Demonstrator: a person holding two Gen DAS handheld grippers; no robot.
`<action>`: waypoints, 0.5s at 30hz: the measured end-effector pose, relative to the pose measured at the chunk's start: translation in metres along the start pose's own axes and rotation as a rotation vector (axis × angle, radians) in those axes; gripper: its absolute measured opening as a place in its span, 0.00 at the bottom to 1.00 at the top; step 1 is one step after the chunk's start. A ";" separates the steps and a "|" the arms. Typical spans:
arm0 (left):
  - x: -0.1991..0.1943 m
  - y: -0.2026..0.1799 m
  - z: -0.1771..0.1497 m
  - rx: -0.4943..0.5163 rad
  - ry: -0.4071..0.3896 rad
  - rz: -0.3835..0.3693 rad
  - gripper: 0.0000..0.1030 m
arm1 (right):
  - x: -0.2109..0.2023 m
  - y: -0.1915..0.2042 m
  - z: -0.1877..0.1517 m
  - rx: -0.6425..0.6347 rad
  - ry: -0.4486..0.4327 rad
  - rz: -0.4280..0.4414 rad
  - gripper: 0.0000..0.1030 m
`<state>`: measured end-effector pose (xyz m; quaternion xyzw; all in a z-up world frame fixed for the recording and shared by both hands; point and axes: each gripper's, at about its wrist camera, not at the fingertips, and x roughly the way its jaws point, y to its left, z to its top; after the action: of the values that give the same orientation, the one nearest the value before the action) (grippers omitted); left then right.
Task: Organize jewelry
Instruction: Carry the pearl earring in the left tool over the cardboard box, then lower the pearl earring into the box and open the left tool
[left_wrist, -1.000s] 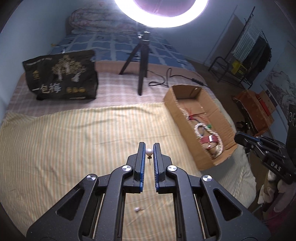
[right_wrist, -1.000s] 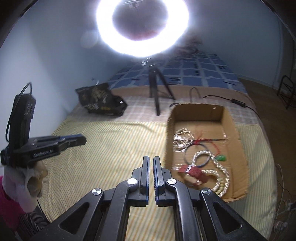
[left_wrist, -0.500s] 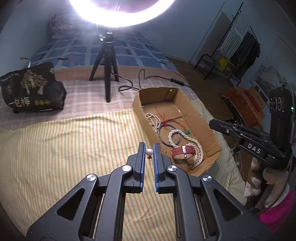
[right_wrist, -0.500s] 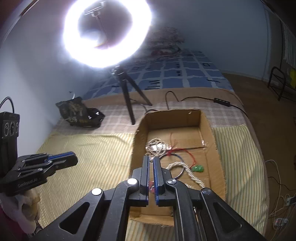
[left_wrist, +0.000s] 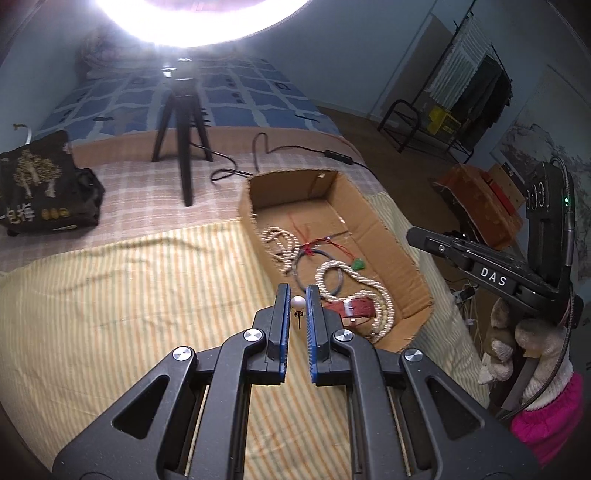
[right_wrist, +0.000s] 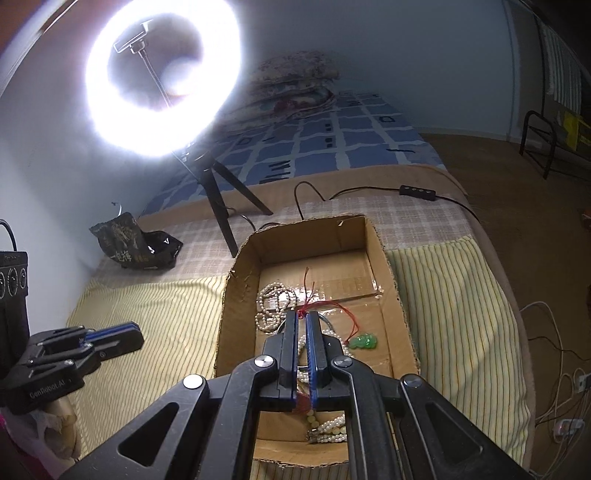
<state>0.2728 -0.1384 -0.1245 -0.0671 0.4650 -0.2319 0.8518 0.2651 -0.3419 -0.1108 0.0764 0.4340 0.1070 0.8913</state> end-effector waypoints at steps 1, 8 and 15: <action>0.002 -0.004 0.000 0.007 0.002 -0.003 0.06 | -0.001 -0.001 -0.001 0.000 0.000 -0.002 0.02; 0.021 -0.034 -0.006 0.100 0.027 0.028 0.06 | -0.008 -0.014 -0.007 0.018 0.000 -0.012 0.03; 0.039 -0.048 0.001 0.133 0.022 0.052 0.06 | -0.023 -0.023 -0.011 0.038 -0.024 -0.023 0.25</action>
<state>0.2752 -0.1990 -0.1378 0.0044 0.4593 -0.2407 0.8550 0.2459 -0.3692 -0.1055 0.0895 0.4263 0.0874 0.8959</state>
